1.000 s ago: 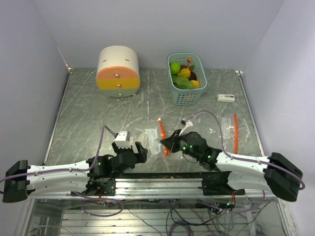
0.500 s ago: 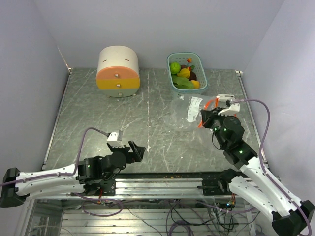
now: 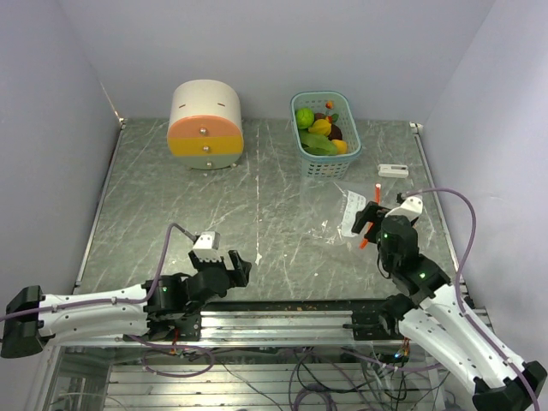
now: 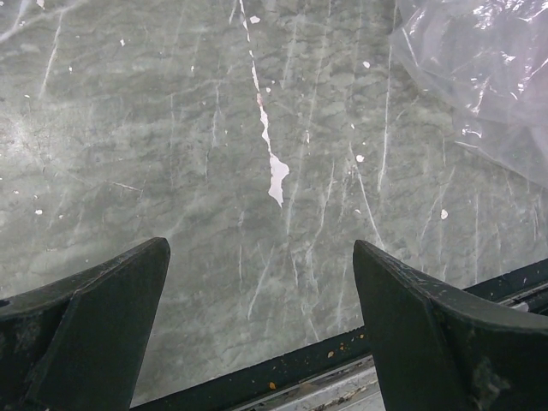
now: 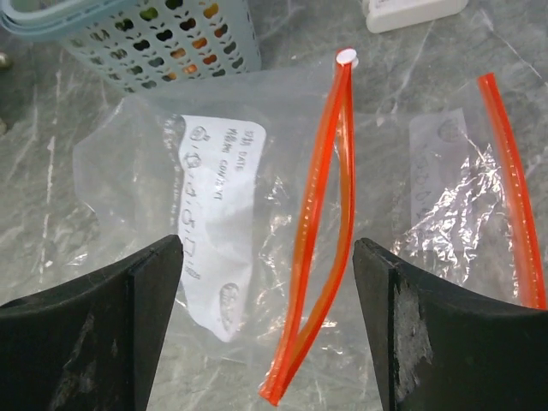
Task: Open the zip-top bag and remove the fake food
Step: Place the zipper food storage bag at the center of the board, then reset both arms
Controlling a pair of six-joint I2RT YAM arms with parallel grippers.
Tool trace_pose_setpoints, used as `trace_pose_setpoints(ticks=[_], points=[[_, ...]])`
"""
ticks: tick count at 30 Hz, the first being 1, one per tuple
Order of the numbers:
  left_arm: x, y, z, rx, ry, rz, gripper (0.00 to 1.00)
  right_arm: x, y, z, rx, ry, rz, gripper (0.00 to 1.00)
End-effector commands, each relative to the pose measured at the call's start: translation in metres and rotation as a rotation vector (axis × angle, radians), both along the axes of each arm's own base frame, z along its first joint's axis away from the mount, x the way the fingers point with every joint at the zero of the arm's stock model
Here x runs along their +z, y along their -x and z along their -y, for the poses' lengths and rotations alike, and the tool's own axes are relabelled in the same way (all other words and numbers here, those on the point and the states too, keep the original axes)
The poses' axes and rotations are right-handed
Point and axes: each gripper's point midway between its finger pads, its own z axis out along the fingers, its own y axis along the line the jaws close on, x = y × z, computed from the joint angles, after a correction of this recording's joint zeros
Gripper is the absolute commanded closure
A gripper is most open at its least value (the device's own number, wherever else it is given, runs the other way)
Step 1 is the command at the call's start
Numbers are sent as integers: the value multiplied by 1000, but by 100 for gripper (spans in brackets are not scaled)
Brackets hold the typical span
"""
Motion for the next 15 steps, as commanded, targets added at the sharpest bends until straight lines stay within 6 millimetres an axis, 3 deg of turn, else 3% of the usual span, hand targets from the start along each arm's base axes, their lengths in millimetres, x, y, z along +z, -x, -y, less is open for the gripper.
trace_pose_setpoints(ticks=[1, 6, 12, 15], points=[[1, 0, 2, 4, 24, 5, 1, 25, 0, -3, 19, -39, 56, 19], [8, 0, 1, -9, 43, 22, 2, 8, -5, -25, 116, -62, 21, 15], [8, 1, -9, 10, 60, 27, 4, -1, -7, -25, 73, -73, -48, 0], [7, 0, -13, 22, 62, 27, 4, 2, -7, -25, 65, -91, -37, 0]])
